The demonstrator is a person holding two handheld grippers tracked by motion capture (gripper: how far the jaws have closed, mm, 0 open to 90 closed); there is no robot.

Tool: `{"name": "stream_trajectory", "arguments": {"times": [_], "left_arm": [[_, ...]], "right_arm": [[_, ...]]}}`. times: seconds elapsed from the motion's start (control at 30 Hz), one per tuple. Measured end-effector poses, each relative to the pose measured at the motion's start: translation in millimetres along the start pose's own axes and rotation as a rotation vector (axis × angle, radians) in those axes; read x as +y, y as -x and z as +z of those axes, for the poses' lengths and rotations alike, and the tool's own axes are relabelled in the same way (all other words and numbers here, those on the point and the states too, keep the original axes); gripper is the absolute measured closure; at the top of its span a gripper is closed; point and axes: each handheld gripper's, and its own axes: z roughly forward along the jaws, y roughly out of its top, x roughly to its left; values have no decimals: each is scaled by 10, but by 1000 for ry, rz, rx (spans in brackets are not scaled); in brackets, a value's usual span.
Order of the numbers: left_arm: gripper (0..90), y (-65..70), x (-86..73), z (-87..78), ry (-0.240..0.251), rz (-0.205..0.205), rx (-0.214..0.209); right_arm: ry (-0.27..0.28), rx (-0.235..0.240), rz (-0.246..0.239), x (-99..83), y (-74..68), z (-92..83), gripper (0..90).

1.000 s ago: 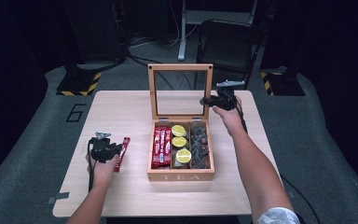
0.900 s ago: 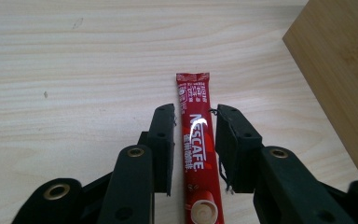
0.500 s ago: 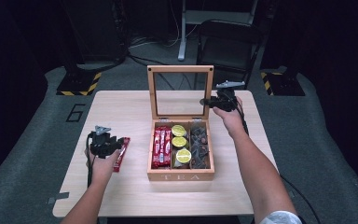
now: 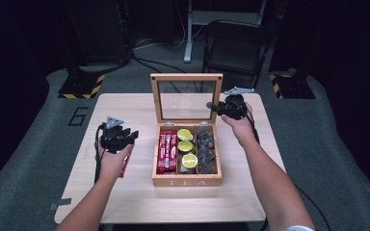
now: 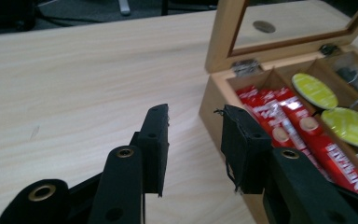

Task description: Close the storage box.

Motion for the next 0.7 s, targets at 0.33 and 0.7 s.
{"name": "stream_trajectory", "arguments": {"times": [0.33, 0.7], "left_arm": [[601, 195, 412, -50, 23, 76, -45], [596, 376, 863, -65, 61, 115, -69]], "right_arm": [[14, 0, -26, -49, -51, -64, 638], [17, 19, -31, -87, -88, -140, 616]]}}
